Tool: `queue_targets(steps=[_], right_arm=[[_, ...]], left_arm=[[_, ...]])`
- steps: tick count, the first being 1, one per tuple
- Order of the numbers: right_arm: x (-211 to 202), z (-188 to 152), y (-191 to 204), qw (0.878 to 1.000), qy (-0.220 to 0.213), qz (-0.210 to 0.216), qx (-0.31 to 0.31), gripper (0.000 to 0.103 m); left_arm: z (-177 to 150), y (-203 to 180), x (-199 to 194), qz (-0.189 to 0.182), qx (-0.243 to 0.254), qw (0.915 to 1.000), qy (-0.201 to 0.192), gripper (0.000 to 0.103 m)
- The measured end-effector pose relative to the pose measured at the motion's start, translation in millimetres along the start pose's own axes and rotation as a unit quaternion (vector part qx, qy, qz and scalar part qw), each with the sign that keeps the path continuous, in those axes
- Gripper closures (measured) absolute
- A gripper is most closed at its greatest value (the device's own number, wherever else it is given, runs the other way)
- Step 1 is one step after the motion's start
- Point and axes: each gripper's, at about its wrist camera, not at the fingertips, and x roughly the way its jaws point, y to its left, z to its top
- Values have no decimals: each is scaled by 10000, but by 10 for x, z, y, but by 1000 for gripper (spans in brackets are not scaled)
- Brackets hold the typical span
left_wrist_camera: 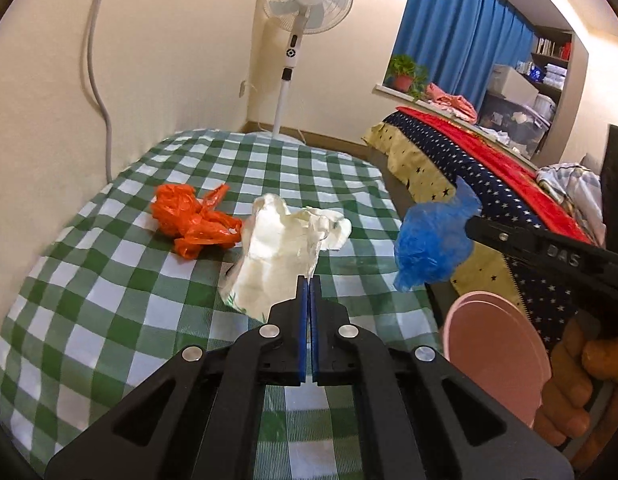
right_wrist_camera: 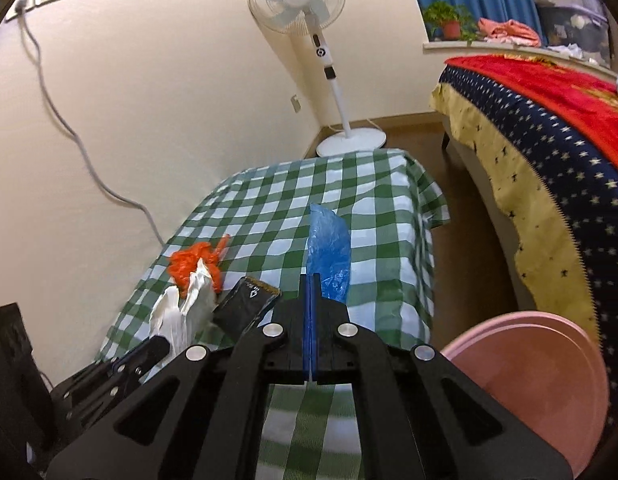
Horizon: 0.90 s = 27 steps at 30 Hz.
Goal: Collect trash
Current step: 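Grasp the white bag with the left tool while the right tool grasps the blue bag, then carry the white and blue bags over the pink bin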
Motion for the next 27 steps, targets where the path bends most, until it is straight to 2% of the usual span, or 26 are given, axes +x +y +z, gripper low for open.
queue_targets(steps=[12,18,27], right_arm=[[-870,-222,224,9987,-369,-165,-307,103],[-1240,-329,201,9975,-595,-276,-265,103],[-1517,-454,82,9952,-795,-553,-116,103]], left_arm=[[-83,-117,-465,-168,161,9996,-171,102],[-87,-215,-659,-222,345,9988,-276,102],[-161,-403,-751,-404,499,9975,-281,102]])
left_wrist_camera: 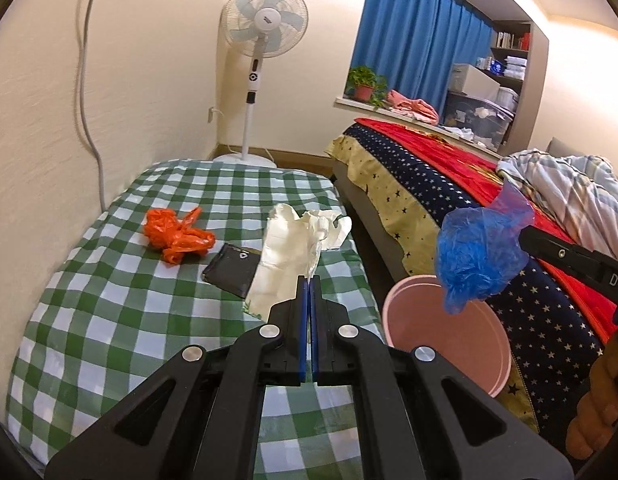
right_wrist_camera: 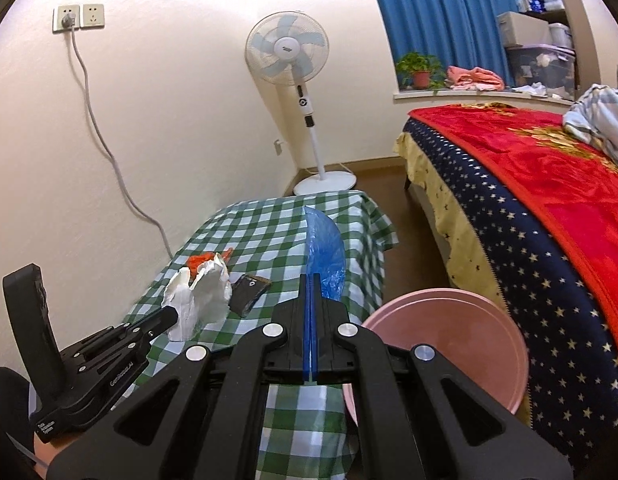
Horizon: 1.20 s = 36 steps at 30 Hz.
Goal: Collect trash
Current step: 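Carry the white and blue bags over the pink bin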
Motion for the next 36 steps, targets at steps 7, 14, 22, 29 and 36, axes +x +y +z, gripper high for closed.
queue_targets(steps=[7,14,22,29,36], right_arm=[[-34,-47,-84,9998,-32,-189,56,103],[-40,-65,-146,9990,-80,-428,58,103],[-25,-86,-279,9965,-119,-818,159,103],[38,-129,-480,9911,-80,-1264,414,103],[72,-162,-656,9856,-59,-1602,543,103]], left_arm=[[-22,-101,19,-213,27,9998,-23,102],[-21,-245,119,-476,99,9988,-13,102],[-10,-437,289,-723,116,9973,68,102],[-9,-632,455,-948,206,9952,151,102],[-57,-789,650,-1138,256,9927,293,102]])
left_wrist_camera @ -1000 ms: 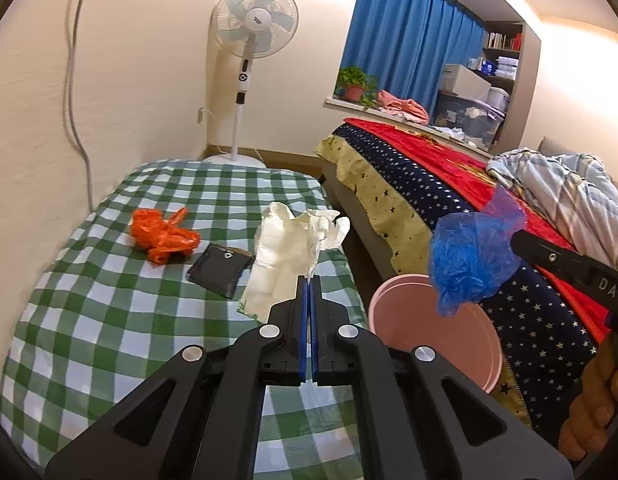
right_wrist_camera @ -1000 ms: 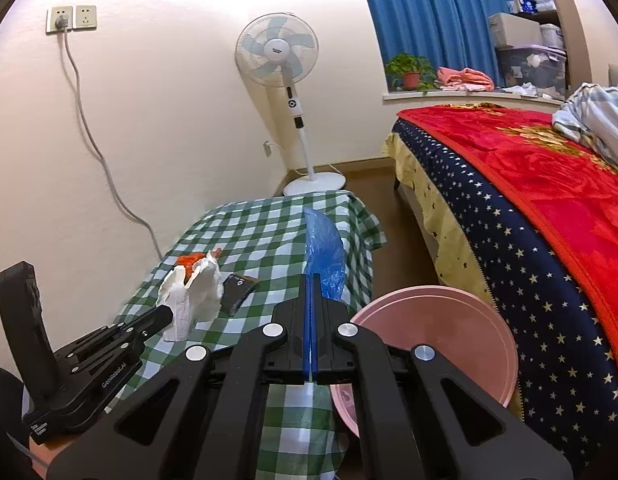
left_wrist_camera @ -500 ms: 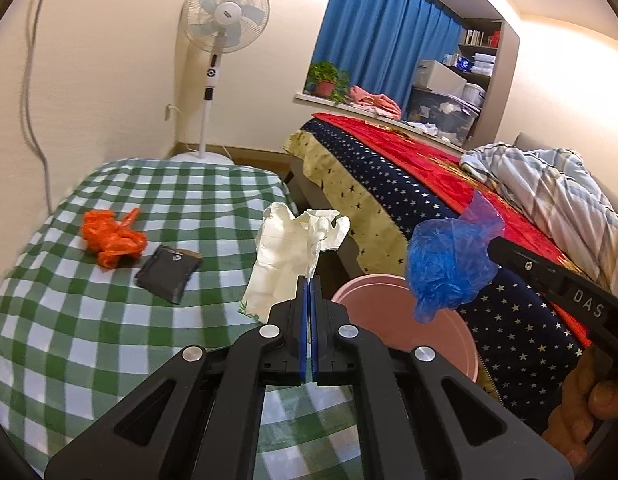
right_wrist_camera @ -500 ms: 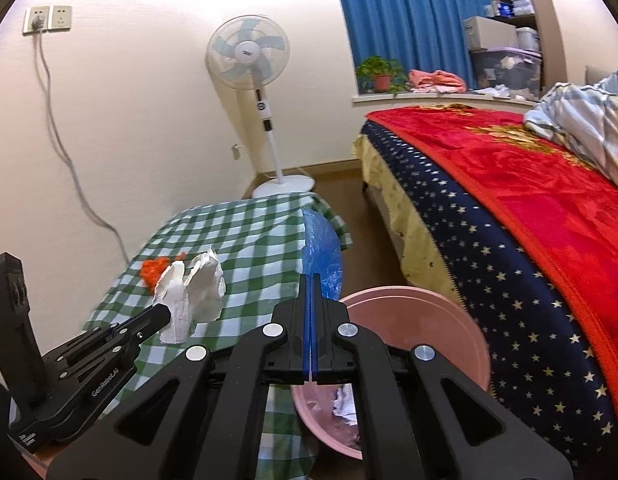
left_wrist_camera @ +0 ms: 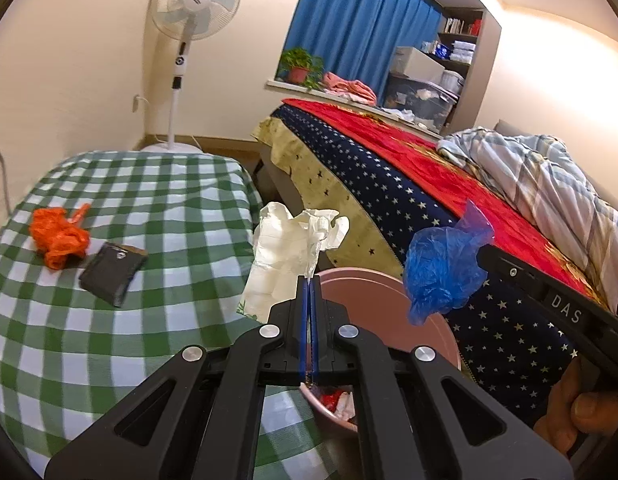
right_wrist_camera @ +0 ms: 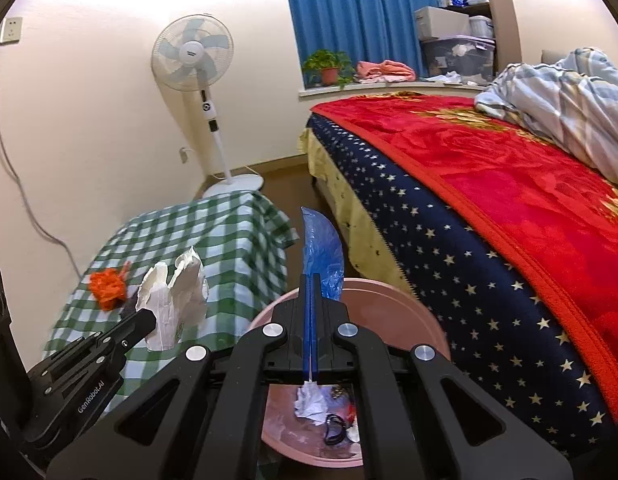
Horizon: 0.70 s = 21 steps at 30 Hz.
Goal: Collect trash
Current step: 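Carry the white and blue bags over the pink bin, then open both tools to drop the bags into the pink bin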
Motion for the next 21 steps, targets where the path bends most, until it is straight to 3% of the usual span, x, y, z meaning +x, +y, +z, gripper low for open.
queue_targets(steps=[19,21], right_arm=[[283,-51,-265,9974,235,-592,338,102],[301,-60,-277,9968,297,-657,355,94]], left_arm=[[-95,-207,455,-463,61,9980,425,102],[-98,-203,468,-464,35,9979,442,101]])
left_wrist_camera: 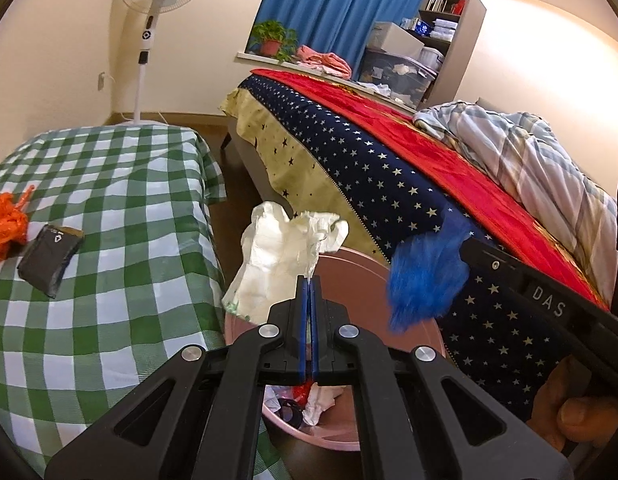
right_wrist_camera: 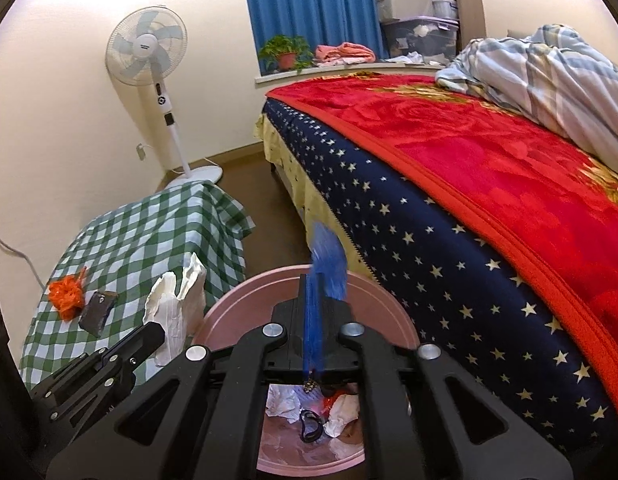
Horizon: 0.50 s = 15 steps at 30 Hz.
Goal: Collect trash
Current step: 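Open both tools to drop the bags into the pink bin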
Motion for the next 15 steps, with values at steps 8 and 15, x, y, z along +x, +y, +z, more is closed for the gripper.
queue_targets(steps=[8,15], right_arm=[[-59,-17,13,9998,-104,-159,-20,54],[-91,-52,118,9998,-141,-11,-172,54]], left_arm=[[14,88,-95,136,-119,9998,-110,72],[28,252,-264,331,-228,9990,-216,72]])
